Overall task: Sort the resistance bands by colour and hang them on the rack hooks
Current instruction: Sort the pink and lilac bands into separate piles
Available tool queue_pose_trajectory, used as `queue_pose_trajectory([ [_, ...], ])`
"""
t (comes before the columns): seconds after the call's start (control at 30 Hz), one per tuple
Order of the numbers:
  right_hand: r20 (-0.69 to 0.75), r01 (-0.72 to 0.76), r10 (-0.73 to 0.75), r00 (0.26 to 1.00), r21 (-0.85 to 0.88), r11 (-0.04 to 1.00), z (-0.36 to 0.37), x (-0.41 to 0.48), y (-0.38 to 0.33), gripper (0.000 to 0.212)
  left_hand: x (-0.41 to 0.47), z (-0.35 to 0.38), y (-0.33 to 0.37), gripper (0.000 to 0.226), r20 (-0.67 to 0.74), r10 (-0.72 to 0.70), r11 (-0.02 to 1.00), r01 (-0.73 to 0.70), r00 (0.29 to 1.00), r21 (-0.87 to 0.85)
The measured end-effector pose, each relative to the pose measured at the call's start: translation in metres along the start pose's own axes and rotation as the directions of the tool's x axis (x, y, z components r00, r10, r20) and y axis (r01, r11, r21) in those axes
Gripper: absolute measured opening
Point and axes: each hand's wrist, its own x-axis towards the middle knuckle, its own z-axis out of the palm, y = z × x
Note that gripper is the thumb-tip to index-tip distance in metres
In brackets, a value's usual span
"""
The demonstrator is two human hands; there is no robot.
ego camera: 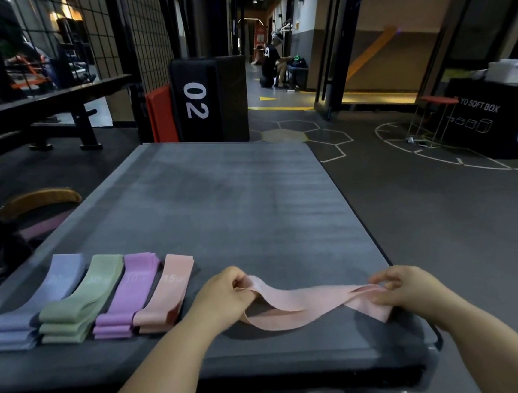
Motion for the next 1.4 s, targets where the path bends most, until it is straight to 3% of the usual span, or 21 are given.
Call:
queue_pose_trajectory([
  [0.17, -0.046, 0.02, -0.021, 0.999, -0.013, 1.0, 0.0, 0.002, 0.003, 0.015, -0.005, -0.012, -0.003, 0.017, 0.106, -0.098, 0.931, 0.129, 0.989, -0.341],
  [0.27, -0.154, 0.022, -0.029, 0.988, -0.046, 0.999, 0.0, 0.007, 0.005, 0.009, -0.008, -0.018, -0.005, 0.029, 0.166, -0.105, 0.912, 0.161, 0.981, -0.377],
  [0.47, -0.335, 0.045, -0.05, 0.941, -0.022, 0.999, 0.002, 0.008, 0.003, 0.017, -0.01, -0.017, -0.011, 0.013, 0.117, -0.062, 0.93, 0.1, 0.991, -0.353],
  [0.57, -0.388, 0.092, -0.106, 0.915, -0.054, 0.994, 0.007, 0.007, 0.001, 0.019, -0.009, -0.016, -0.014, 0.014, 0.017, -0.059, 0.955, 0.062, 0.998, -0.289],
  [0.7, -0.39, 0.186, -0.263, 0.883, -0.225, 0.956, 0.012, 0.004, 0.0, 0.022, -0.006, -0.015, -0.024, 0.022, -0.125, -0.015, 1.0, 0.016, 0.992, 0.009],
  [0.77, -0.277, 0.216, -0.311, 0.909, -0.324, 0.921, 0.013, 0.005, 0.002, 0.029, -0.007, -0.013, -0.026, 0.028, -0.099, -0.007, 0.995, 0.017, 0.995, 0.102],
  [0.87, -0.016, 0.187, -0.208, 0.978, -0.374, 0.909, 0.009, 0.0, 0.001, 0.04, -0.011, -0.013, -0.026, 0.047, -0.015, -0.016, 0.983, 0.019, 1.0, 0.184],
  [0.93, 0.05, 0.172, -0.165, 0.985, -0.343, 0.924, 0.004, -0.001, 0.003, 0.04, -0.011, -0.015, -0.026, 0.059, 0.038, -0.039, 0.977, 0.03, 0.999, 0.213],
  [1.07, -0.027, 0.153, -0.165, 0.986, -0.251, 0.956, 0.002, 0.0, 0.005, 0.03, -0.012, -0.02, -0.023, 0.067, 0.103, -0.069, 0.979, 0.047, 0.992, 0.2],
  [1.23, -0.179, 0.043, -0.08, 0.981, -0.201, 0.979, 0.006, 0.004, 0.003, 0.01, -0.011, -0.015, -0.024, 0.04, -0.001, -0.098, 0.965, 0.096, 0.995, 0.245],
  [1.4, -0.192, -0.078, 0.04, 0.981, -0.196, 0.978, 0.011, 0.005, 0.002, 0.023, -0.009, -0.014, -0.025, 0.037, -0.032, -0.125, 0.942, 0.128, 0.992, 0.309],
])
